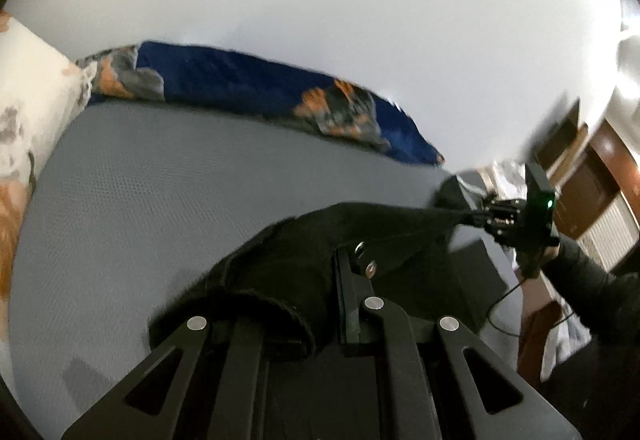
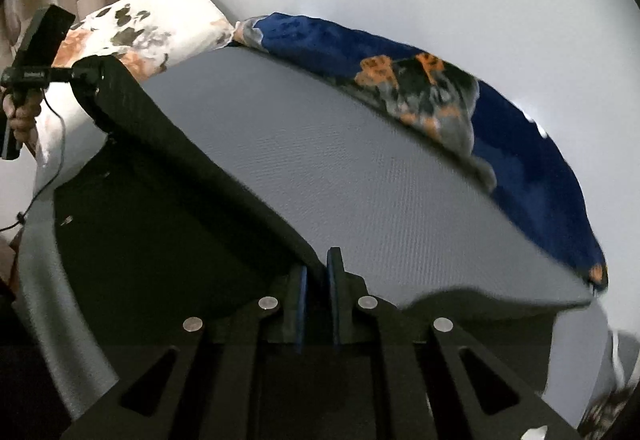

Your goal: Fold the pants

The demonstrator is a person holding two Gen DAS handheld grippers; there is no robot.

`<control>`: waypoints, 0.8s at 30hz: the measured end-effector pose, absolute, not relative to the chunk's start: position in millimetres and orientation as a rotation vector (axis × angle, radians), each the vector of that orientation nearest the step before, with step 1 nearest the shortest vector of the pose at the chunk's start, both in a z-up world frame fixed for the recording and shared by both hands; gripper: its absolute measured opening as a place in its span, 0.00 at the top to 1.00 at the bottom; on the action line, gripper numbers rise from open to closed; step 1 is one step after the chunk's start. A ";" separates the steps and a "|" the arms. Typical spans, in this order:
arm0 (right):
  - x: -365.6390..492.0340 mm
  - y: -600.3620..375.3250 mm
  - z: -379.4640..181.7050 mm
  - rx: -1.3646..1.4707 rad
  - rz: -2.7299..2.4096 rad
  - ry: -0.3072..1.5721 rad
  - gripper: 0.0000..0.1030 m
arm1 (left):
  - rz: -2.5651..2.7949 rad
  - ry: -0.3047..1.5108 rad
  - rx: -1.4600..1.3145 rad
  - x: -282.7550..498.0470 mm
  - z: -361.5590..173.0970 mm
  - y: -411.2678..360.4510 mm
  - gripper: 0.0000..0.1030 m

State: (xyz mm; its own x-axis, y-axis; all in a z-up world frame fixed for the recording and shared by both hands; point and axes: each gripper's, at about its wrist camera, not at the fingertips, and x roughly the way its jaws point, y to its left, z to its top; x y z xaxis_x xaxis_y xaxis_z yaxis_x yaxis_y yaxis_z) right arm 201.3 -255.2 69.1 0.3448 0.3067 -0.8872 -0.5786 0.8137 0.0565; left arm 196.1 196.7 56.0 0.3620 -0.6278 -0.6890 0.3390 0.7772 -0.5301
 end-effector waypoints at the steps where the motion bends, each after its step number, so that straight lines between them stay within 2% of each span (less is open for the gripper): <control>1: 190.5 -253.8 68.2 -0.281 0.586 1.086 0.94 | -0.647 1.036 -0.315 186.3 54.6 197.4 0.90; 11: 108.5 -253.7 24.8 -0.157 0.566 1.240 0.94 | -0.677 1.247 -0.236 109.1 6.8 191.8 0.90; 16: 98.1 -245.7 -3.1 -0.181 0.565 1.294 0.94 | -0.635 1.341 -0.150 96.1 -13.4 187.7 0.84; 22: 98.0 -244.0 -17.2 -0.151 0.545 1.323 0.94 | -0.589 1.383 -0.061 92.2 -0.1 186.3 0.70; 23: 98.1 -243.9 -16.6 -0.149 0.544 1.321 0.94 | -0.582 1.385 -0.042 90.8 3.4 187.0 0.62; 24: 98.2 -243.8 -16.0 -0.148 0.543 1.319 0.94 | -0.554 1.389 -0.010 89.5 8.0 188.6 0.44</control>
State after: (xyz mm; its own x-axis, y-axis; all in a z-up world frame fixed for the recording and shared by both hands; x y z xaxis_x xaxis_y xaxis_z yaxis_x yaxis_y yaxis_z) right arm 98.2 -243.8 -16.0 0.1452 0.2933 -0.9449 -0.4572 0.8668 0.1988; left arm 89.5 188.6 8.0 0.0752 -0.3753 -0.9239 0.3632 0.8731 -0.3251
